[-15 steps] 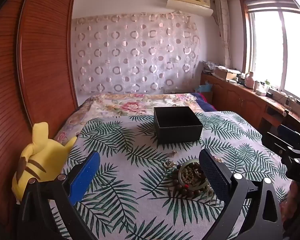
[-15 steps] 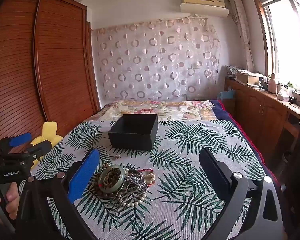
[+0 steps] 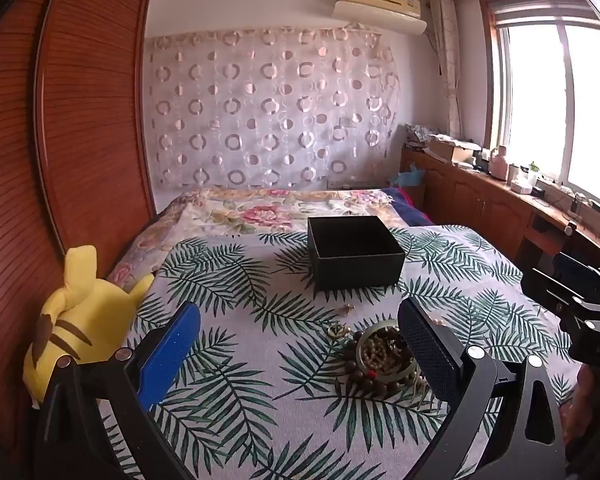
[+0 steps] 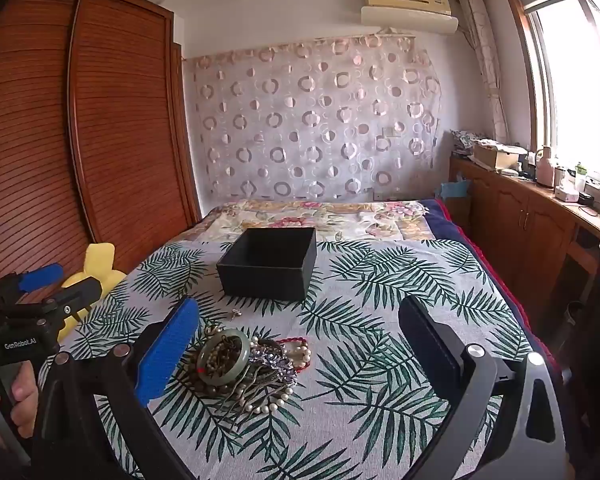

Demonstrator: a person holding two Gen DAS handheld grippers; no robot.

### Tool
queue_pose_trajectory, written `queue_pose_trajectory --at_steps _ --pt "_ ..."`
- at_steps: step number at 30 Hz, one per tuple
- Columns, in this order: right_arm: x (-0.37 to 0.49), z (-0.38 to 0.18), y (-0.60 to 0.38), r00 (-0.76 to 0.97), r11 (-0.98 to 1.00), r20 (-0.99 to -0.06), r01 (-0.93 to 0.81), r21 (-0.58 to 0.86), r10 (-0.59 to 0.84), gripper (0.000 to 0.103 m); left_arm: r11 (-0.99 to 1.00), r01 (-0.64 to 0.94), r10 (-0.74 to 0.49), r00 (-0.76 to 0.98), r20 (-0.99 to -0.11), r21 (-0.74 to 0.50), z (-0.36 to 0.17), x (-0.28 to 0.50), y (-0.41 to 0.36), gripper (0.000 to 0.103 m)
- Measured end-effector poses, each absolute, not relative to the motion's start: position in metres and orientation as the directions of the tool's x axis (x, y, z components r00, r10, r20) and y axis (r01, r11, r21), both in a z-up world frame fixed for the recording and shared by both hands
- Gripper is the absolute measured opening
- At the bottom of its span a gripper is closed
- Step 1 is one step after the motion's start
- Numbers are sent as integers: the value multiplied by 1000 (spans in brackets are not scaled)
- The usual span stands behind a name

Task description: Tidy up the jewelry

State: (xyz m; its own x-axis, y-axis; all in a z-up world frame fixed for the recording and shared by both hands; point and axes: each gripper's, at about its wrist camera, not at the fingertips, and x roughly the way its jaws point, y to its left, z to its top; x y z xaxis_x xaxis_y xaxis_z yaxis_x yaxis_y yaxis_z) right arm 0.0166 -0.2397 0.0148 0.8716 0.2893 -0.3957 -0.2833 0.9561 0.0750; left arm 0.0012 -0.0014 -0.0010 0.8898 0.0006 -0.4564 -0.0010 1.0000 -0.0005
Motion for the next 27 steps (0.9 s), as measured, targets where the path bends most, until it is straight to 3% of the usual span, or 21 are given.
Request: queue_pose_trajectory --at_steps 27 --pt "15 16 -239 872 956 -395 -283 74 289 101 1000 -2 0 894 -448 -6 2 1 1 96"
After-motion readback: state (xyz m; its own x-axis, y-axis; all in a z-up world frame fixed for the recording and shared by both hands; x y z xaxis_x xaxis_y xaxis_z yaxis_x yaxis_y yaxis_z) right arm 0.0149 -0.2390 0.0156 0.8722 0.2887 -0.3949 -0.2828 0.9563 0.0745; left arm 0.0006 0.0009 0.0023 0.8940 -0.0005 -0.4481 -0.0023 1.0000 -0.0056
